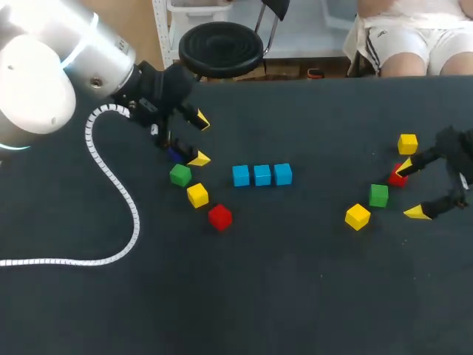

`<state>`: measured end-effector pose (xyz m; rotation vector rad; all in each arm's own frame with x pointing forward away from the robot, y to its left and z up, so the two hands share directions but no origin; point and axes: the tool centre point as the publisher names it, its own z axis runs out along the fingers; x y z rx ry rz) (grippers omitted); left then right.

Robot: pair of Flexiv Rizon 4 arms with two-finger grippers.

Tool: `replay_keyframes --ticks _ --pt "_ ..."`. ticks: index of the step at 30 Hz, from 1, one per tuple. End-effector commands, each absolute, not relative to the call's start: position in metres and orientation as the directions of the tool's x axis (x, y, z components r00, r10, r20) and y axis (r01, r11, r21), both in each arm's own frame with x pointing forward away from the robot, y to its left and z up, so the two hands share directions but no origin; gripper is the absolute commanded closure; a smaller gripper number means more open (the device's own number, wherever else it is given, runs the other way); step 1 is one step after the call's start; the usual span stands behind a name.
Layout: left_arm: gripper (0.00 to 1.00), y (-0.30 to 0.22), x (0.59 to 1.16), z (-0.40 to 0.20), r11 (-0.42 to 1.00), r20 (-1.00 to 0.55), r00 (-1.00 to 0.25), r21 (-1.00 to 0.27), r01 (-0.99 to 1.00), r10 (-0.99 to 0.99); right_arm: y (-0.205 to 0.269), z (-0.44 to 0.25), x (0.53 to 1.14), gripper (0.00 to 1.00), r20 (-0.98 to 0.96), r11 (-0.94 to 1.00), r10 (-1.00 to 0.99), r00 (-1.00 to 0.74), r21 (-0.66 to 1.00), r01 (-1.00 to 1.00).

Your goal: Place the blue cubes, place green cubes on the blue cubes, place the yellow cubes on the green cubes, then place the red cubes on the yellow cubes, and place purple cube on the red cubes.

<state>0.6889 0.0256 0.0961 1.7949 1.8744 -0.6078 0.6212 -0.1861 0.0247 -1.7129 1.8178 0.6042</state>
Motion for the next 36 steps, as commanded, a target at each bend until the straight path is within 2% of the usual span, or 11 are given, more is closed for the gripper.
replay_keyframes --ticks 1,7,36 --pt "0.00 0.026 0.690 0.096 0.043 -0.611 -0.032 0.003 0.999 0.791 -0.177 0.018 0.634 0.00 -0.707 0.061 -0.707 -0.014 -0.042 -0.997" --pt "0.00 0.026 0.690 0.096 0.043 -0.611 -0.032 0.003 0.999 0.791 -0.162 0.010 0.637 0.00 -0.703 0.050 -0.711 -0.016 -0.028 -0.998" --pt "0.00 0.026 0.690 0.096 0.043 -0.611 -0.032 0.003 0.999 0.791 -0.153 -0.009 0.656 0.00 -0.709 0.021 -0.704 -0.044 0.041 -0.999"
